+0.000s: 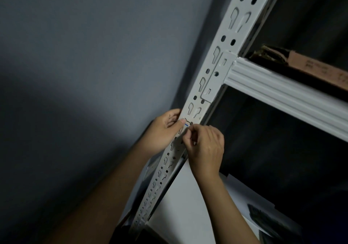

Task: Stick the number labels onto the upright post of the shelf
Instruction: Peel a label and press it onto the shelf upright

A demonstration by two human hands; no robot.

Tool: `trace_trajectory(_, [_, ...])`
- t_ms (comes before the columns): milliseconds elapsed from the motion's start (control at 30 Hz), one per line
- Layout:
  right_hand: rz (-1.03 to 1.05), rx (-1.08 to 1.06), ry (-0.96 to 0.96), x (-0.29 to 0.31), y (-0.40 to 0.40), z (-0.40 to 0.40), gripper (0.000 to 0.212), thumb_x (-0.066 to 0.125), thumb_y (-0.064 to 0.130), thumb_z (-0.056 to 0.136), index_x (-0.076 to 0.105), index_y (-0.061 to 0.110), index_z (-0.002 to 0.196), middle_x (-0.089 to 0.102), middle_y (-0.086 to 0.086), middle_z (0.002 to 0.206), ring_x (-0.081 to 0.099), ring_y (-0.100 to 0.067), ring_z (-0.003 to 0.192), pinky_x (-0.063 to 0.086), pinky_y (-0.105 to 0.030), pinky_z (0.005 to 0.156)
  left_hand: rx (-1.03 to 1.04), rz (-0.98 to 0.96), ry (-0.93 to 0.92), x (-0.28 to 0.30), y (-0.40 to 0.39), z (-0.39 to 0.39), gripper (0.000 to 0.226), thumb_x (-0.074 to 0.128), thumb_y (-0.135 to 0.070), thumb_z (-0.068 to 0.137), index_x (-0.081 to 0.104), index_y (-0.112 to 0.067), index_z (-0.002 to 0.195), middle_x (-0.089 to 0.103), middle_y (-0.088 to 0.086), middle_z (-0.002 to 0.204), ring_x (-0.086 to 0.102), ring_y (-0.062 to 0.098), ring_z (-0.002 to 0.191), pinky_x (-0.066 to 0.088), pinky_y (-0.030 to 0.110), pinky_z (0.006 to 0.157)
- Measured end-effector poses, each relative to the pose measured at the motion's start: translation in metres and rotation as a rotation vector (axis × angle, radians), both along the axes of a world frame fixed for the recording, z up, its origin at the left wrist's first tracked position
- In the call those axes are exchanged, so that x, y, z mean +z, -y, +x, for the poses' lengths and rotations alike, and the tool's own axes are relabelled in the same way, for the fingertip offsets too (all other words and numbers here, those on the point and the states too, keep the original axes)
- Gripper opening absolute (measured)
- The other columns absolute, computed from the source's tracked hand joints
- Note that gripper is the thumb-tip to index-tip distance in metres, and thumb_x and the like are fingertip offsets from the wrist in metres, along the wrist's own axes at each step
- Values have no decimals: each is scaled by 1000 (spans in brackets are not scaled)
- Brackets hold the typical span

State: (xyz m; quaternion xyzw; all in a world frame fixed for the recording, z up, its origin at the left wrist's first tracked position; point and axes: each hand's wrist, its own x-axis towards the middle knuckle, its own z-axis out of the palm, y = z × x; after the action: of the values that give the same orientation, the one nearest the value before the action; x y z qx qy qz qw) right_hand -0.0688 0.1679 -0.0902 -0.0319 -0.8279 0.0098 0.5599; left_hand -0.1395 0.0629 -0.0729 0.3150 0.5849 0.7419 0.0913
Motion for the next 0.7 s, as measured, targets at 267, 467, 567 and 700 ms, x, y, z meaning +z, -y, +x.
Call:
trace_trajectory(267, [-40,40,15,-1,-1,1,12,58,17,84,65,10,77,59,2,65,53,-12,63,40,-37,100,7,32,-6,2,1,4,25,47,0,96,54,-16,113,63,-13,101,60,-15,88,42,4,80])
trace_trajectory(467, [-131,122,17,-1,-2,9,13,61,20,87,69,11,82,62,3,70,52,-6,70,36,-43,108,-23,24,-36,2,3,11,32,46,0,96,54,-27,111,63,-20,102,59,-14,95,42,6,85])
trace_trajectory(567, [-237,191,-11,-3,-2,16,14,64,22,87,73,11,87,66,1,76,54,-4,75,42,-51,101,94,-105,-173,-8,5,16,36,53,-13,95,55,-43,115,63,-30,108,57,-8,107,45,20,93])
trace_trajectory(700, [-422,264,-55,-5,1,20,15,67,23,86,76,13,90,62,5,77,58,-10,73,52,-54,77,594,-251,-508,-21,7,26,28,58,-23,90,59,-20,118,58,-3,114,57,15,103,52,38,85])
